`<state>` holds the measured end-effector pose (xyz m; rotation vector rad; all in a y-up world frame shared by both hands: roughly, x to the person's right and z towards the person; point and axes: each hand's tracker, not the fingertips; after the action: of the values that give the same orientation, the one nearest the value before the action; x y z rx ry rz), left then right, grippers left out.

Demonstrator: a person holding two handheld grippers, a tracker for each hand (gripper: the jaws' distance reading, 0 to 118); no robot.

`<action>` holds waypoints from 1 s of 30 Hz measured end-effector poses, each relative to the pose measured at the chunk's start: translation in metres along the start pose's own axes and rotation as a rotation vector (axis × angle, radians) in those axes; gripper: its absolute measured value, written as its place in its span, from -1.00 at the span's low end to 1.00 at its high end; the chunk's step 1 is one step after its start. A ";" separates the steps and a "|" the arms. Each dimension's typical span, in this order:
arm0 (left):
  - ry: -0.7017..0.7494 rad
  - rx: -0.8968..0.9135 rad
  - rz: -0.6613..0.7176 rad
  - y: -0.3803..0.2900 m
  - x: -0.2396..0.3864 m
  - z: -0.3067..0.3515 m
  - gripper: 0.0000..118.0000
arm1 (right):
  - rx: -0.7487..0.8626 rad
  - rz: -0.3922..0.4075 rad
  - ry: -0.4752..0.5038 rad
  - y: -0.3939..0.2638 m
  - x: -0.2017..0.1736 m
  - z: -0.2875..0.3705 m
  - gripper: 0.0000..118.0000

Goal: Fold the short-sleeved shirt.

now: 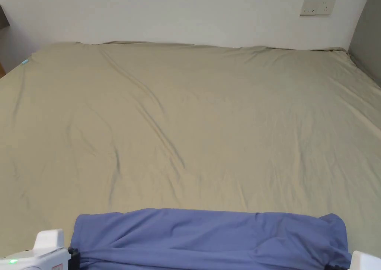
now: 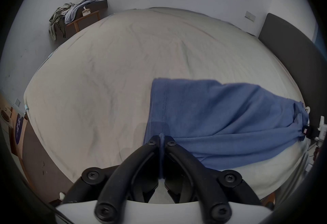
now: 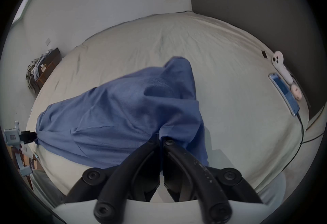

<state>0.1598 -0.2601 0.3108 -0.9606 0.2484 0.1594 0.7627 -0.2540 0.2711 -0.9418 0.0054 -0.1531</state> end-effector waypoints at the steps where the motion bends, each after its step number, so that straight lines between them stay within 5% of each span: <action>1: 0.004 0.002 -0.002 -0.002 0.003 0.002 -0.95 | 0.002 -0.004 0.000 0.000 0.000 0.001 -0.91; 4: 0.013 -0.001 -0.005 0.005 0.006 0.005 -0.93 | 0.016 -0.007 -0.009 0.007 -0.005 0.011 -0.87; 5: 0.003 -0.009 0.014 0.009 0.007 0.011 -0.87 | 0.028 -0.014 -0.012 0.012 -0.008 0.019 -0.71; 6: -0.034 0.023 0.061 0.015 0.007 0.019 -0.58 | 0.057 -0.012 -0.021 0.018 -0.012 0.028 -0.34; 9: -0.125 0.132 0.109 0.036 0.015 0.045 0.94 | 0.194 0.028 -0.028 0.041 -0.031 0.057 0.86; 10: -0.138 0.187 0.108 0.044 0.020 0.056 1.00 | 0.249 0.035 -0.026 0.050 -0.037 0.068 0.98; 17: -0.137 0.599 0.055 0.100 0.067 0.137 0.98 | 0.597 0.134 0.034 0.107 -0.094 0.137 0.95; 25: -0.041 0.900 -0.014 0.114 0.105 0.176 0.89 | 0.812 0.209 -0.038 0.121 -0.141 0.170 0.94; 27: -0.034 0.937 -0.013 0.112 0.109 0.179 0.57 | 0.843 0.222 -0.051 0.119 -0.146 0.171 0.81; 28: -0.039 0.948 -0.017 0.110 0.110 0.179 0.30 | 0.855 0.234 -0.052 0.118 -0.148 0.172 0.58; 30: -0.052 0.957 -0.032 0.109 0.112 0.180 -0.69 | 0.881 0.252 -0.078 0.115 -0.152 0.173 0.00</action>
<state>0.2658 -0.0477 0.2923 -0.0094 0.2245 0.0220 0.6391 -0.0279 0.2711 -0.0614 -0.0148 0.1166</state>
